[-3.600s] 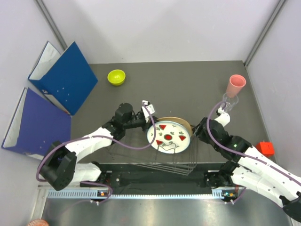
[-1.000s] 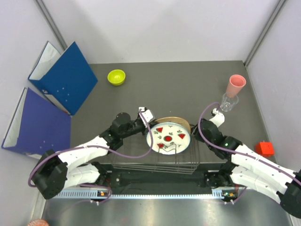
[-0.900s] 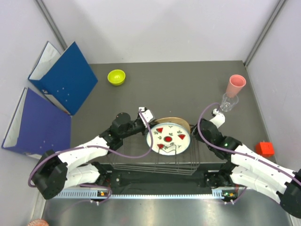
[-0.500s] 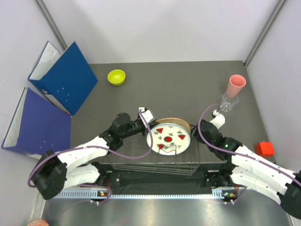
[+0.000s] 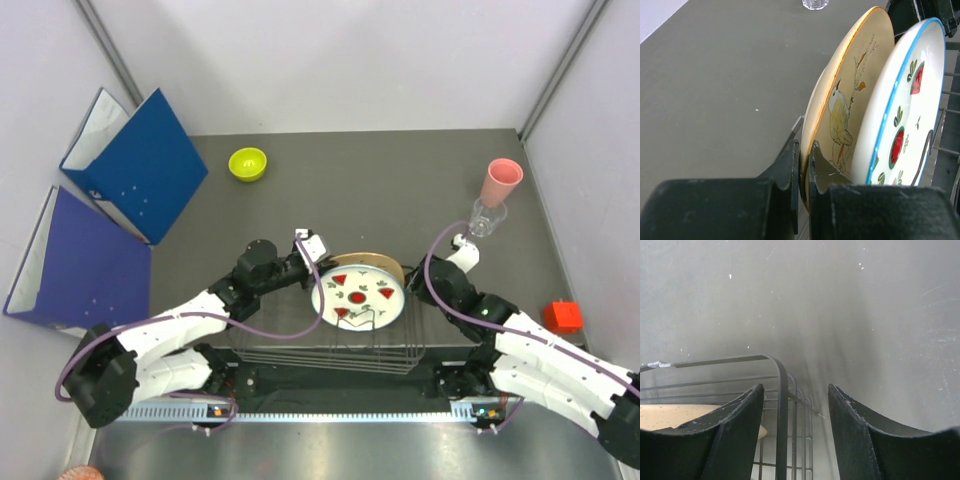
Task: Unload the mixed dishes from the dish rack
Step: Pick up the plate from the dish rack.
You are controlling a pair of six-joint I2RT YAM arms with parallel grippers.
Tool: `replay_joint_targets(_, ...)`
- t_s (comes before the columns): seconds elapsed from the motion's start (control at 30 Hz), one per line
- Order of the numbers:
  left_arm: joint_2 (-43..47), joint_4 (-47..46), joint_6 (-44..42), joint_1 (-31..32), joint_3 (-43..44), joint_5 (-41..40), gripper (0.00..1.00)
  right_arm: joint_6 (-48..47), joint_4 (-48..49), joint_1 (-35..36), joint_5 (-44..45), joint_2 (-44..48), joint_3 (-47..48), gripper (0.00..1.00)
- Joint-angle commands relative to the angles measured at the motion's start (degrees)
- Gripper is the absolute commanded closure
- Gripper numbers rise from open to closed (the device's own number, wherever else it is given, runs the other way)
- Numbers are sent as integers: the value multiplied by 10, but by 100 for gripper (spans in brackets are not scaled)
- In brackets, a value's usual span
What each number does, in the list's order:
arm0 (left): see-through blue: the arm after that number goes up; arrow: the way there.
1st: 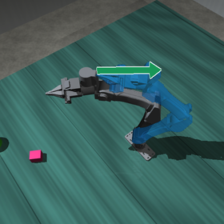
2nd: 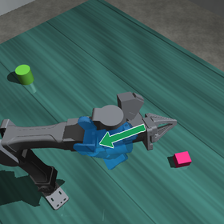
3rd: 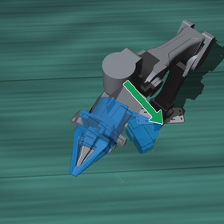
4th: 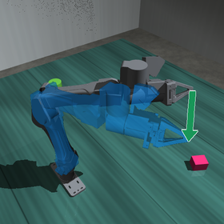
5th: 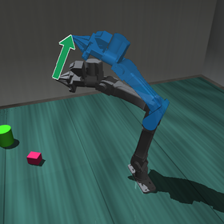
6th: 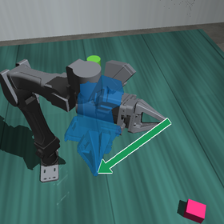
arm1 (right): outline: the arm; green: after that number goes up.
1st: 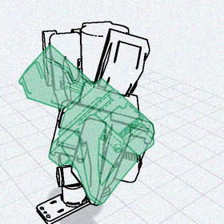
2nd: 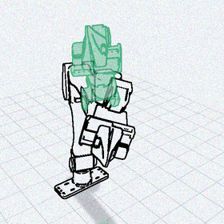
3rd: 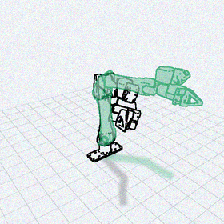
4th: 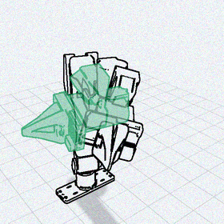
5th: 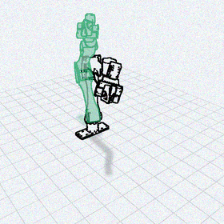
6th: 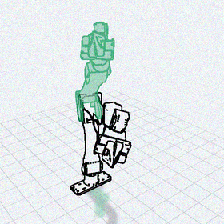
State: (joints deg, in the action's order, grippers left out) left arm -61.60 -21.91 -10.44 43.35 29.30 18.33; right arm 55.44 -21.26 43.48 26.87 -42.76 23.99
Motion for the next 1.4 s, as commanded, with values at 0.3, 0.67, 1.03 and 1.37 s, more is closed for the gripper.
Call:
replay_joint_targets(0.3,30,-102,-8,-6,77,-73,100,-71,19,10,-17,53,128,40)
replay_joint_targets(0.67,45,-60,-18,-6,88,-39,100,-96,24,10,-29,74,157,40)
replay_joint_targets(1.03,108,-60,-21,-6,68,-49,100,-101,53,10,-42,73,131,40)
replay_joint_targets(1.37,126,-54,-27,-7,59,-51,100,-104,60,11,-43,63,135,40)
